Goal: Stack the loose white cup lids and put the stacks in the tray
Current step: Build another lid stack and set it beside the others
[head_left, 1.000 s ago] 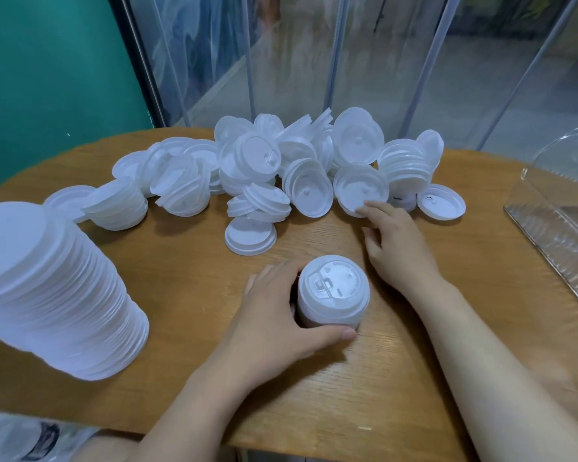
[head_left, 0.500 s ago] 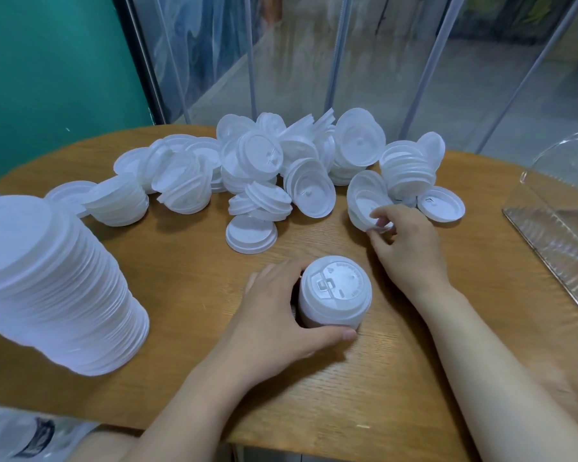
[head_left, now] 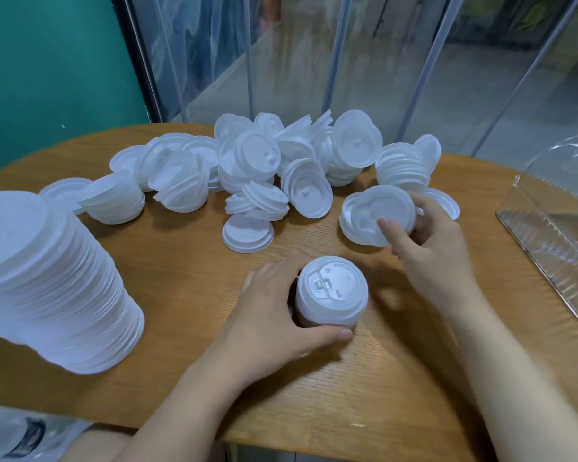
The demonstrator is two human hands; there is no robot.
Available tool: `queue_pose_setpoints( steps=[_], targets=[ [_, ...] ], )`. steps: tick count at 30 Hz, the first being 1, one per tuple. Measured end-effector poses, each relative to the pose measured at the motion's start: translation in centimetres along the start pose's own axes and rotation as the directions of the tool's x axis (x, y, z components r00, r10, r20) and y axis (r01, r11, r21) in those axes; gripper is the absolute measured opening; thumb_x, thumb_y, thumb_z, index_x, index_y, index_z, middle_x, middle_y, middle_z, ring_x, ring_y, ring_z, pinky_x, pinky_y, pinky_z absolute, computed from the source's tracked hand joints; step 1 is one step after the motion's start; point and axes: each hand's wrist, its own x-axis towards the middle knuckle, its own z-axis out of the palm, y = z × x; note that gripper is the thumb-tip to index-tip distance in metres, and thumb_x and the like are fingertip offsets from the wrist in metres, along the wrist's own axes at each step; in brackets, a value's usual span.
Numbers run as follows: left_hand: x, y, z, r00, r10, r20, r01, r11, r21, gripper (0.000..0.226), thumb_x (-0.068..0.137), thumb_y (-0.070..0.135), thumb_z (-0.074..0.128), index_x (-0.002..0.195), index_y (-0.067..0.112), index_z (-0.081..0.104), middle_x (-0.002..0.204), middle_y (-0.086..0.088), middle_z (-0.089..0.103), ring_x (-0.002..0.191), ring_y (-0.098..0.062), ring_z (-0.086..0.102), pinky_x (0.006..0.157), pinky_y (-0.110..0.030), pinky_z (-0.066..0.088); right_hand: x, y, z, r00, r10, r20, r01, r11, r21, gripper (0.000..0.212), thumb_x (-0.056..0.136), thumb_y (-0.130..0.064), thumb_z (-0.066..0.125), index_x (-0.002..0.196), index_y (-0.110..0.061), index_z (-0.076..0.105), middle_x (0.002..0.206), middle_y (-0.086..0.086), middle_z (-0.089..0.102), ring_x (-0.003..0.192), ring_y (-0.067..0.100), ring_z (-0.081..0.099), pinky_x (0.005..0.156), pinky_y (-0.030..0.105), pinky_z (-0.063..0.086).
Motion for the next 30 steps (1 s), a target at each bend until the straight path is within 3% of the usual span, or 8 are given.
queue_pose_setpoints(
  steps=[2,4,8,12,15,19,25,30],
  targets=[
    [0.0,0.0,0.0,1.0,0.003,0.003,-0.003,1.0,-0.001,0.069,0.06,0.065,0.088,0.115,0.064,0.046,0.122,0.048,0.042,0.118,0.019,0.032,0.095,-0.011,0.029,-0.3,0.7,-0.5,0.995,0.063,0.073,-0.059,0.997,-0.053,0.05,0.093,-0.027,0.076,0.137,-0.038,0.054,0.11,-0.007,0.071,0.082,0.007,0.067,0.079,0.028,0.053],
    [0.1,0.0,0.1,1.0,0.006,0.005,-0.006,1.0,0.002,0.069,0.06,0.066,0.088,0.116,0.063,0.047,0.122,0.046,0.044,0.118,0.017,0.034,0.096,-0.011,0.028,-0.5,1.4,-0.6,0.991,0.099,0.091,-0.089,0.989,-0.116,0.046,0.093,-0.03,0.075,0.132,-0.044,0.057,0.111,-0.006,0.072,0.075,0.008,0.066,0.074,0.034,0.055],
    [0.2,0.0,0.2,1.0,0.013,-0.007,-0.013,1.0,0.009,0.071,0.059,0.066,0.087,0.12,0.058,0.051,0.121,0.043,0.047,0.117,0.015,0.037,0.095,-0.009,0.026,-0.5,1.6,-0.9,0.969,0.219,0.115,-0.201,0.968,-0.147,0.051,0.085,-0.035,0.082,0.132,-0.035,0.062,0.106,0.0,0.066,0.076,0.009,0.068,0.057,0.02,0.054],
    [0.1,0.2,0.1,1.0,0.018,-0.003,-0.018,1.0,0.01,0.067,0.061,0.063,0.089,0.114,0.062,0.048,0.123,0.046,0.044,0.116,0.02,0.035,0.095,-0.01,0.027,-0.8,1.7,-1.0,0.955,0.239,0.175,-0.199,0.956,-0.215,0.082,0.062,-0.038,0.097,0.136,-0.035,0.059,0.11,-0.015,0.065,0.075,-0.005,0.065,0.076,0.018,0.049],
    [0.1,0.2,0.1,1.0,0.01,0.003,-0.01,1.0,0.0,0.066,0.061,0.061,0.09,0.113,0.063,0.048,0.122,0.049,0.043,0.116,0.02,0.035,0.095,-0.011,0.028,-0.9,1.6,-0.8,0.966,0.211,0.15,-0.166,0.95,-0.263,0.08,0.065,-0.038,0.095,0.137,-0.033,0.06,0.109,-0.01,0.069,0.072,-0.004,0.061,0.072,0.014,0.045],
    [0.1,0.1,0.1,1.0,0.005,0.002,-0.005,1.0,0.002,0.067,0.061,0.063,0.089,0.114,0.062,0.049,0.122,0.048,0.045,0.117,0.017,0.036,0.095,-0.011,0.028,-1.0,0.2,-1.5,0.977,0.189,0.102,-0.172,0.973,-0.154,0.067,0.069,-0.039,0.093,0.129,-0.032,0.064,0.109,-0.01,0.071,0.071,-0.002,0.063,0.065,0.008,0.046],
    [0.1,0.0,0.2,1.0,-0.002,0.001,0.002,1.0,0.008,0.069,0.061,0.066,0.087,0.117,0.063,0.048,0.121,0.047,0.045,0.117,0.017,0.036,0.097,-0.014,0.03,-2.4,-2.4,-2.2,0.964,0.094,0.249,-0.1,0.995,0.01,0.059,0.064,-0.045,0.089,0.119,-0.04,0.067,0.117,-0.011,0.071,0.1,0.014,0.067,0.082,0.027,0.057],
    [0.2,-0.2,0.5,1.0,-0.024,-0.019,0.024,1.0,0.005,0.073,0.06,0.065,0.088,0.123,0.054,0.055,0.113,0.037,0.055,0.113,0.007,0.044,0.093,-0.016,0.033,-3.9,-3.4,-1.7,0.907,-0.028,0.42,0.051,0.998,-0.043,0.07,0.064,-0.055,0.085,0.128,-0.04,0.061,0.131,-0.018,0.064,0.126,0.01,0.059,0.103,0.034,0.049]
  ],
)
